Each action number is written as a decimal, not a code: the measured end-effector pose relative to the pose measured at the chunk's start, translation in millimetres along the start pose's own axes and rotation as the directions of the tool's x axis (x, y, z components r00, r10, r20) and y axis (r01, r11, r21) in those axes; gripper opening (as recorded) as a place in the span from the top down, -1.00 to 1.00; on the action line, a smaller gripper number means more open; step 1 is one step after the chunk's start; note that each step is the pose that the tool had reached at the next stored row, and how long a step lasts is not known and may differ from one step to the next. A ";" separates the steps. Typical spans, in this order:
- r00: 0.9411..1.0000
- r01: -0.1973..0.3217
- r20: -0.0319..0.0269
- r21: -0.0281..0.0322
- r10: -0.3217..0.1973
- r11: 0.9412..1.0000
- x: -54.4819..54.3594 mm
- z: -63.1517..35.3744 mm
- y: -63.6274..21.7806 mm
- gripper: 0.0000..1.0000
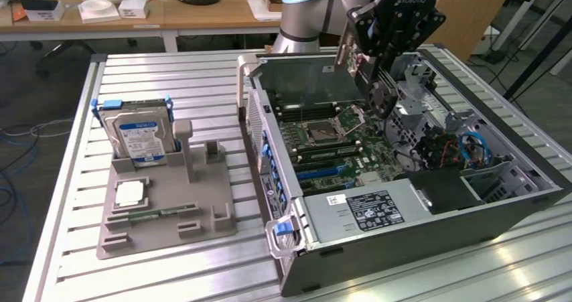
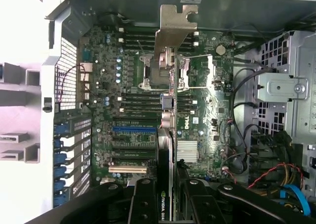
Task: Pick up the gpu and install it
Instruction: 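Insert the gpu into the slot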
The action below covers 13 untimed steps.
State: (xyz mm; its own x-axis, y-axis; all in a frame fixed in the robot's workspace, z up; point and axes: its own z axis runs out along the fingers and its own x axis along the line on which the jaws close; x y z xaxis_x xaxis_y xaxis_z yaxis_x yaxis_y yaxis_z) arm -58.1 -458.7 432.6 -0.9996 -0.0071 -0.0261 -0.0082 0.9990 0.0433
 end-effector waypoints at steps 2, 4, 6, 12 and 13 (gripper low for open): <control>1.000 0.009 0.000 0.000 -0.009 1.000 0.0 0.0 0.0 0.48; 1.000 0.019 -0.001 -0.001 -0.019 1.000 0.0 0.0 0.0 0.48; 1.000 0.031 -0.001 -0.001 -0.031 1.000 0.0 0.1 0.0 0.48; 0.997 0.081 -0.003 -0.002 -0.081 0.997 0.0 0.1 0.0 0.48; 0.996 0.088 -0.004 -0.003 -0.088 0.996 0.0 0.1 0.0 0.48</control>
State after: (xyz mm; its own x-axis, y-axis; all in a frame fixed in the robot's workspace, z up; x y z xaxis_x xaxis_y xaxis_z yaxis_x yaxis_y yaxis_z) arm -58.1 -458.7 432.4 -0.9951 -0.0953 -0.0262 -0.0964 0.9944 0.0434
